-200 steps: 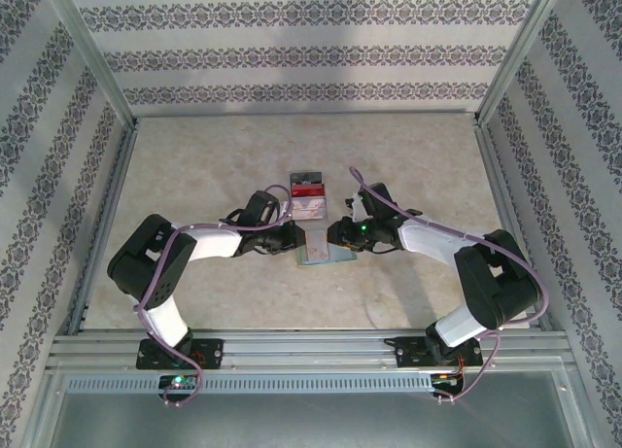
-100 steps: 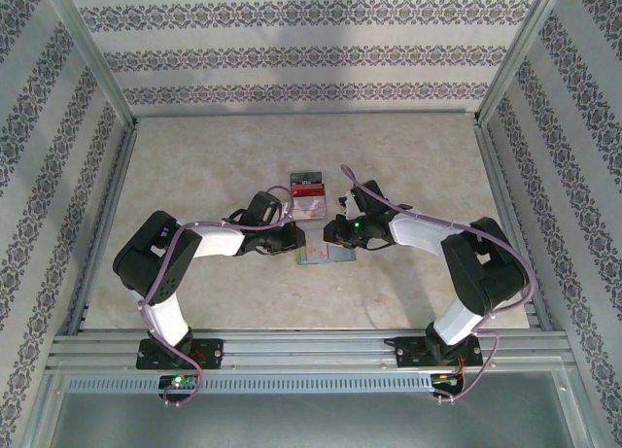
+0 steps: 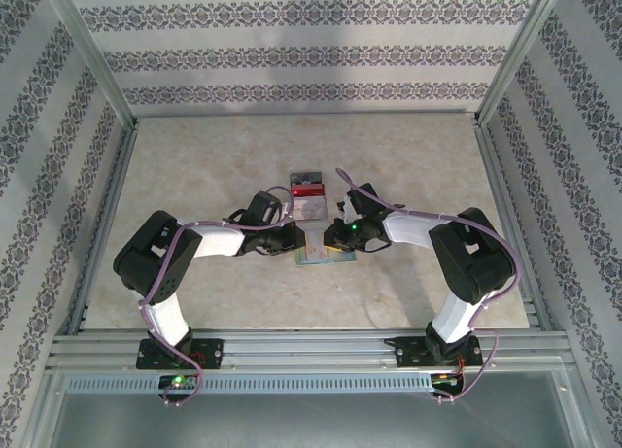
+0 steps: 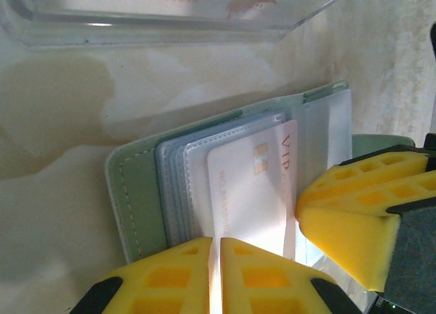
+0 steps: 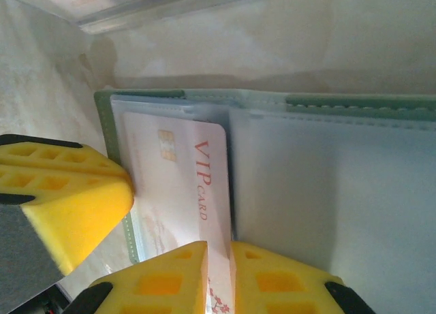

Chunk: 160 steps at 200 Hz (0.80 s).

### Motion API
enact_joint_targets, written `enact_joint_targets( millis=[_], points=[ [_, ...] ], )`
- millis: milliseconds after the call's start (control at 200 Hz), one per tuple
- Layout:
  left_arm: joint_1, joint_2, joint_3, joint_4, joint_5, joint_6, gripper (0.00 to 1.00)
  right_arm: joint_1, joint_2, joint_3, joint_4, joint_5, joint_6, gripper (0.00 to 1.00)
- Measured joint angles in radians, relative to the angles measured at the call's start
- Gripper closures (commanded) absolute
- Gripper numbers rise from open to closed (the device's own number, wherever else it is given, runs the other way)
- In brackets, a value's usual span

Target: Take the credit cards out of the card holder

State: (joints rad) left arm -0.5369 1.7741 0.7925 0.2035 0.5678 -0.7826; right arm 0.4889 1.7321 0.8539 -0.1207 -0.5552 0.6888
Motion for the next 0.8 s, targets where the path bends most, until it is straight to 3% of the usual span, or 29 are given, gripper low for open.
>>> enact_joint_targets(
  millis=[355, 799],
  points=[
    [0.000, 0.001, 0.000, 0.000, 0.000, 0.000, 0.87, 0.000, 0.004, -0.005, 0.020, 0.000, 0.005, 0.76],
    [0.000, 0.001, 0.000, 0.000, 0.000, 0.000, 0.87, -0.022, 0.005, -0.081, 0.159, -0.052, 0.042, 0.78]
  ],
)
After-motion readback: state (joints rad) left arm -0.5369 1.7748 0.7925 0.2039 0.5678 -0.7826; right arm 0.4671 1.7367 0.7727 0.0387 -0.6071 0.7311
